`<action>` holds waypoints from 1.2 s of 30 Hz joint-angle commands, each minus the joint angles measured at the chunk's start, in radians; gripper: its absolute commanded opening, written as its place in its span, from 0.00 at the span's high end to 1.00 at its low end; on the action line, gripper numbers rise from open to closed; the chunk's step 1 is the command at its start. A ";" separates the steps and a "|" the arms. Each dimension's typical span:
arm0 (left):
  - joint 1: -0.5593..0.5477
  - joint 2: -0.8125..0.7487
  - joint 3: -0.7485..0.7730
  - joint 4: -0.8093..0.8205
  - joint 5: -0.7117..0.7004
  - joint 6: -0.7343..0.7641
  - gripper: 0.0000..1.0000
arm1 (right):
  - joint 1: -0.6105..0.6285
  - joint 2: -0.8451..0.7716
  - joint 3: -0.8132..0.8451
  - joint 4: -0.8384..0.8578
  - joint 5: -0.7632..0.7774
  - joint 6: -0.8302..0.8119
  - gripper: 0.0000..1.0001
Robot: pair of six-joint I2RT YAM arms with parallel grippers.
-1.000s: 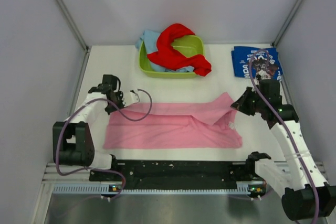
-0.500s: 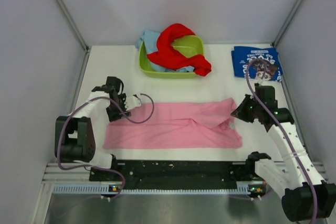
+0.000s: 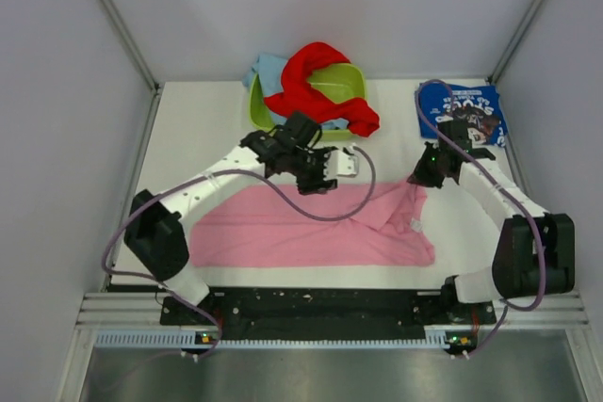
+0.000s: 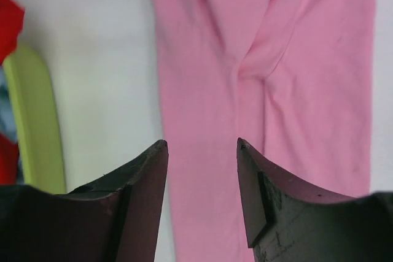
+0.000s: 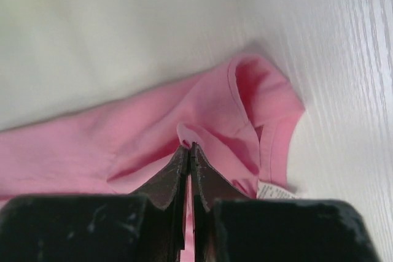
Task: Fold and stack the t-shirts
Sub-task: Fold the other side of the tshirt into a rectangle
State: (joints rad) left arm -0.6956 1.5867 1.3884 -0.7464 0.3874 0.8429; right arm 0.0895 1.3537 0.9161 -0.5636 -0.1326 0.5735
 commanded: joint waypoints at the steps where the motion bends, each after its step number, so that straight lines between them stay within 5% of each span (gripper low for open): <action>1: -0.135 0.122 0.072 0.093 0.196 -0.136 0.47 | -0.016 0.116 0.079 0.102 0.004 -0.017 1.00; 9: -0.309 0.401 0.256 0.113 0.143 -0.094 0.49 | -0.020 0.245 0.081 0.175 -0.061 0.025 1.00; 16: -0.320 0.530 0.308 0.113 0.127 -0.016 0.46 | -0.020 0.252 0.046 0.212 -0.085 0.034 1.00; 25: -0.317 0.570 0.308 0.128 0.105 -0.005 0.48 | -0.019 0.222 0.032 0.214 -0.101 0.031 1.00; 33: -0.298 0.556 0.357 0.042 0.227 0.024 0.47 | -0.020 0.180 0.006 0.211 -0.085 0.016 1.00; 36: -0.282 0.571 0.379 0.074 0.254 -0.022 0.55 | -0.019 0.173 0.003 0.212 -0.085 0.014 1.00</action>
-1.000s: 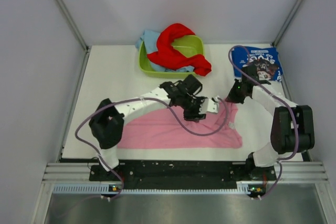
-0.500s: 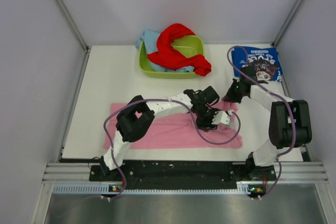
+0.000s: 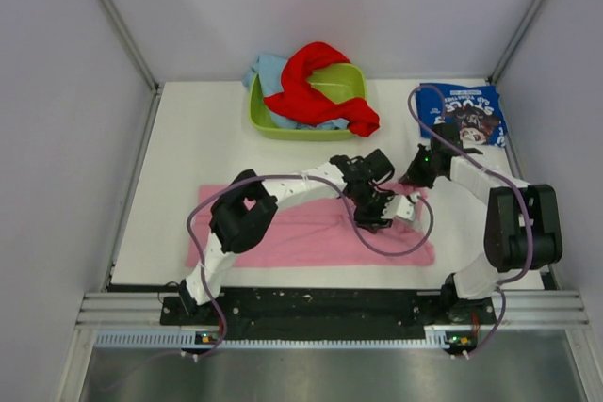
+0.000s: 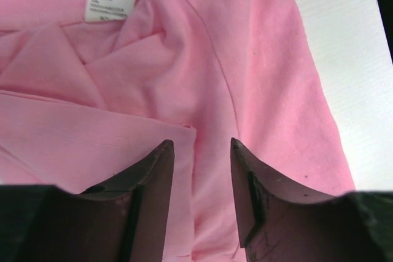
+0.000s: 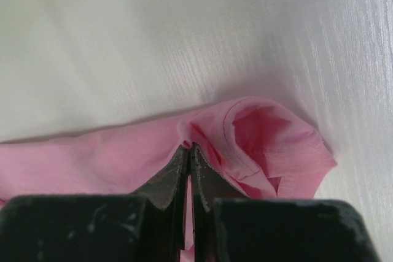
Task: Fold and stack the t-shirts
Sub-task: Fold the other side of the tshirt into a rectangle
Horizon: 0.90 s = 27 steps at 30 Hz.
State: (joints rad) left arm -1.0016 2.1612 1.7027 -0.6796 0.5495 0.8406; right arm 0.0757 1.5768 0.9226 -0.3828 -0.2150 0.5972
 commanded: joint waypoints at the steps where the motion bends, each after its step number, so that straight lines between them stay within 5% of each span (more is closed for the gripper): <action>1: 0.024 0.014 0.069 0.018 0.077 -0.029 0.55 | -0.007 -0.052 -0.004 0.030 -0.001 -0.008 1.00; 15: -0.008 0.071 0.069 0.015 -0.014 -0.015 0.57 | -0.007 -0.072 -0.007 0.025 0.011 -0.017 1.00; 21: -0.011 0.088 0.078 0.046 -0.056 -0.078 0.71 | -0.007 -0.083 -0.013 0.025 0.011 -0.027 1.00; 27: -0.011 0.051 0.044 0.063 -0.031 -0.069 0.68 | -0.007 -0.092 -0.016 0.025 0.011 -0.033 1.00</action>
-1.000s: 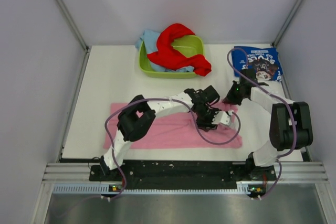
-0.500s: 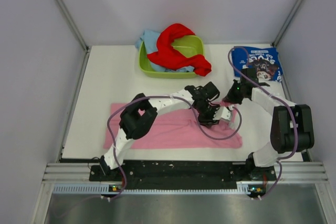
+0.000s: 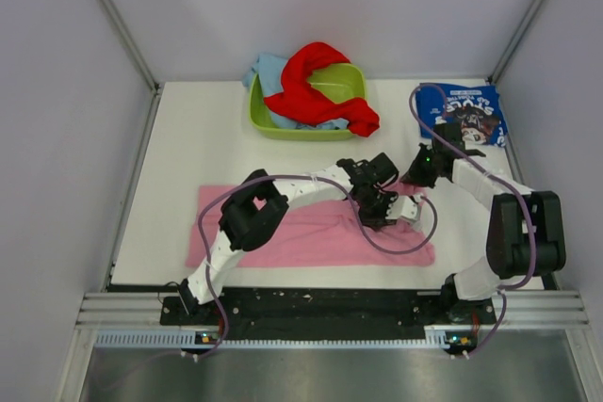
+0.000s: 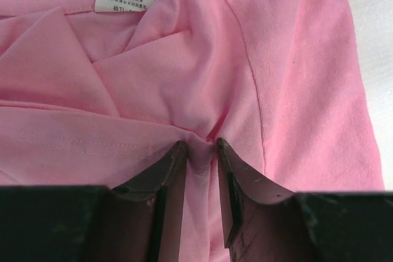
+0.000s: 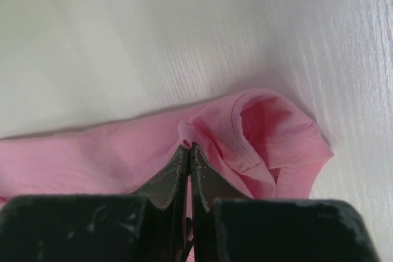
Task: Fold and stack the t-shirts
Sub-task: Fold the other side of the tshirt into a rectangle
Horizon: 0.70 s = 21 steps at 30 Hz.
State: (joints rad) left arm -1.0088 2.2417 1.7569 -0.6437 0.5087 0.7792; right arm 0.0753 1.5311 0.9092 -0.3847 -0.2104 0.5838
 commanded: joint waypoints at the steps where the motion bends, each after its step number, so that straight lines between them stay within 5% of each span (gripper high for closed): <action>1: -0.002 -0.030 -0.004 0.027 -0.005 -0.011 0.67 | -0.008 -0.048 -0.003 0.027 0.006 -0.019 1.00; 7: 0.006 -0.034 0.030 0.015 -0.032 -0.020 0.71 | -0.008 -0.055 -0.007 0.027 0.008 -0.024 1.00; 11: 0.004 -0.027 0.029 0.000 -0.029 -0.026 0.84 | -0.009 -0.054 -0.006 0.027 0.005 -0.024 1.00; 18: 0.004 -0.048 0.013 -0.007 -0.010 -0.047 0.65 | -0.011 -0.055 -0.004 0.027 0.005 -0.030 1.00; 21: 0.004 -0.056 0.016 0.016 -0.018 -0.070 0.68 | -0.011 -0.061 -0.006 0.027 0.005 -0.030 1.00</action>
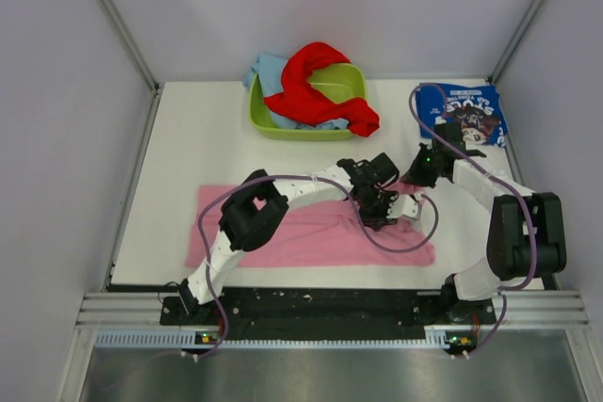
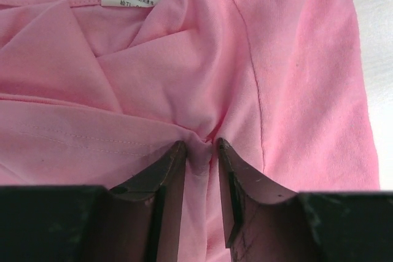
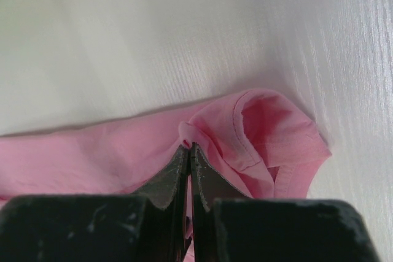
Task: Fold and stack the t-shirts
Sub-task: Fold the other side of the tshirt into a rectangle
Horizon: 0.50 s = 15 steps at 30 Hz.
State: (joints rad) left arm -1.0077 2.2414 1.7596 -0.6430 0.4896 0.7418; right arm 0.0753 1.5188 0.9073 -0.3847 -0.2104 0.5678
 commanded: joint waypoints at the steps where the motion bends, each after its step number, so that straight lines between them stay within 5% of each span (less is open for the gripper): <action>1: 0.003 -0.052 0.017 0.028 -0.014 -0.050 0.71 | -0.009 -0.051 -0.004 0.027 0.006 -0.014 1.00; 9: 0.003 -0.055 0.024 0.023 -0.032 -0.081 0.82 | -0.011 -0.051 -0.008 0.027 0.008 -0.017 1.00; 15: 0.003 -0.072 0.038 0.016 -0.025 -0.099 0.70 | -0.014 -0.057 -0.015 0.027 0.011 -0.020 1.00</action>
State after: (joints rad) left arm -1.0077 2.2410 1.7618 -0.6304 0.4686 0.6666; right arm 0.0742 1.5097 0.9016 -0.3840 -0.2100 0.5613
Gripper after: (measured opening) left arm 0.289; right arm 0.007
